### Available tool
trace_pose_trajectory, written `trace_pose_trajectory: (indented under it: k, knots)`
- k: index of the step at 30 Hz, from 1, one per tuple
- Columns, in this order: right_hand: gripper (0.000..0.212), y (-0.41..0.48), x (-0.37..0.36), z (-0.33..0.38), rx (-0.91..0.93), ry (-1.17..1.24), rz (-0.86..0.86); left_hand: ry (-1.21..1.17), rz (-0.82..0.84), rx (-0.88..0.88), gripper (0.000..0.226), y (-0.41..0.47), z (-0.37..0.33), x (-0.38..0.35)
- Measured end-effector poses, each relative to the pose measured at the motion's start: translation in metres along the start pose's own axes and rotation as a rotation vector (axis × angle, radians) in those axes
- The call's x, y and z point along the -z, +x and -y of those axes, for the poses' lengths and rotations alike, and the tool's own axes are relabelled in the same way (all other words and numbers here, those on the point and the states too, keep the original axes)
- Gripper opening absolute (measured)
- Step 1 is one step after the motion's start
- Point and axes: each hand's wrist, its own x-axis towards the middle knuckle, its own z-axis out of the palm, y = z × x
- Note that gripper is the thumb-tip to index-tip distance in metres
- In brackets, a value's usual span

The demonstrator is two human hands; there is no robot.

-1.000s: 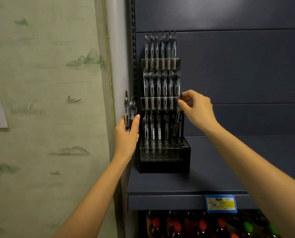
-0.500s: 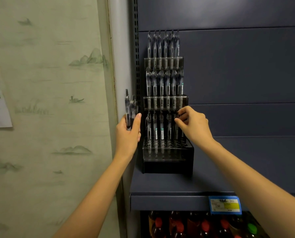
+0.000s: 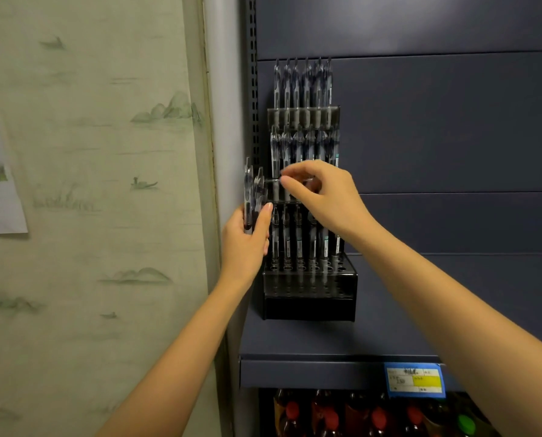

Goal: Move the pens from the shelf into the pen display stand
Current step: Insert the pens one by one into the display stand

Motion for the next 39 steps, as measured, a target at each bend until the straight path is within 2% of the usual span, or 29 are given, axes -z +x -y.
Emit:
trace_pose_trajectory:
  k: [4,20,25,28,32,36,39]
  knots:
    - [0.036,0.009,-0.007,0.017,0.053,-0.013,0.048,0.047,0.043,-0.062,0.013,0.0,0.003,-0.008]
    - [0.024,0.02,-0.007,0.025,-0.016,0.132,0.089,0.052,0.014,-0.055,0.016,0.001,0.003,-0.015]
    - [0.021,0.033,0.008,0.035,-0.005,0.193,-0.025,0.07,0.031,-0.051,0.01,-0.002,0.011,-0.013]
    - [0.016,0.042,0.023,0.037,-0.012,0.257,-0.104,0.053,0.027,-0.047,0.018,-0.003,0.015,-0.011]
    - [0.011,0.049,0.039,0.03,-0.053,0.331,-0.18,0.046,0.048,-0.064,0.014,-0.003,0.011,-0.008]
    - [0.009,0.046,0.054,0.016,-0.09,0.285,-0.232,0.046,0.031,-0.059,0.013,-0.002,0.01,-0.005]
    - [0.011,0.039,0.061,0.0,-0.117,0.151,-0.224,0.035,0.016,-0.048,0.014,-0.001,0.009,-0.001]
